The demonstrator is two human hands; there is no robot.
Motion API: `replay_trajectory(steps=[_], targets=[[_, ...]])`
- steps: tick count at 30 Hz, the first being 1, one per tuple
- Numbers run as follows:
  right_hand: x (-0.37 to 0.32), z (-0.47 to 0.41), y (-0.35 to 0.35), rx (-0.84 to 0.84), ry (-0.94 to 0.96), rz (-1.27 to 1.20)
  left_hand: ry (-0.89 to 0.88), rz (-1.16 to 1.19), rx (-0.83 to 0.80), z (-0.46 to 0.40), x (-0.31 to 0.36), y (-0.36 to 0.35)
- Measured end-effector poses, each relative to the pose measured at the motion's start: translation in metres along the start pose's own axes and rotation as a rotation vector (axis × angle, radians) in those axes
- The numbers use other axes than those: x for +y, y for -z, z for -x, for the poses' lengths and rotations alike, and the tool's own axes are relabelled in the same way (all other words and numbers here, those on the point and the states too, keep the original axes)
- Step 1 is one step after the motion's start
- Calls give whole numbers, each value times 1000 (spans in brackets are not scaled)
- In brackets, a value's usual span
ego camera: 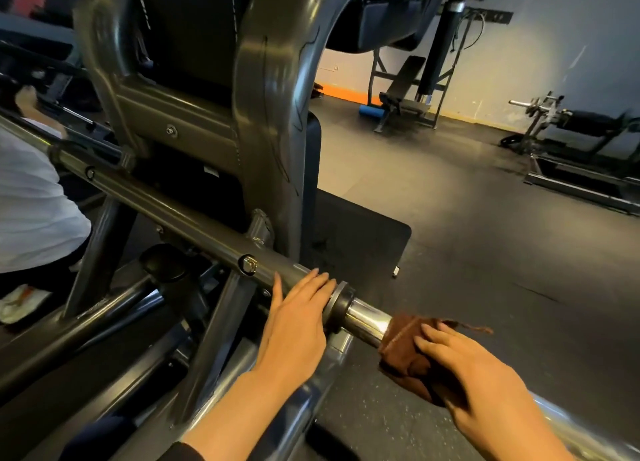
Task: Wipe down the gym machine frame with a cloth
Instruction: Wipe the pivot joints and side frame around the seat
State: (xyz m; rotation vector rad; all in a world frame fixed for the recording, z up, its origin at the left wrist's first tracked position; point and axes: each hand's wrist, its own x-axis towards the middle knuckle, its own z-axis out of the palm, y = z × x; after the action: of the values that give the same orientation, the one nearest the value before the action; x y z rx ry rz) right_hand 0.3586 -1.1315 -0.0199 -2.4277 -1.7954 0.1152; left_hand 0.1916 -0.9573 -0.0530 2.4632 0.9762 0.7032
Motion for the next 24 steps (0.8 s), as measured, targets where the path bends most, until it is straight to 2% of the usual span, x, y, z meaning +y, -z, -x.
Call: replay_trajectory(steps=[2,4,6,8,11,15,20,24], targets=[[-2,-1,-4,42,-49,-67,-1,-16,9,-2,2,2],[-12,-16,-13,157,29,4,-1,-49,4,-5,6,4],[-36,-37,-13,150,86,-42,6,-94,-7,-7,6,5],[-57,-60,-10,165,62,-92,17,-123,-11,-7,6,6],[-68,-69,-5,170,21,-16,28,-124,-15,-6,7,6],[-41,-30,-2,147,-58,-3,7,-133,-8,-6,8,6],[6,24,4,178,-285,-34,-24,-104,49,-6,6,1],[5,28,-1,200,-243,-56,-76,-224,64,-7,7,-10]])
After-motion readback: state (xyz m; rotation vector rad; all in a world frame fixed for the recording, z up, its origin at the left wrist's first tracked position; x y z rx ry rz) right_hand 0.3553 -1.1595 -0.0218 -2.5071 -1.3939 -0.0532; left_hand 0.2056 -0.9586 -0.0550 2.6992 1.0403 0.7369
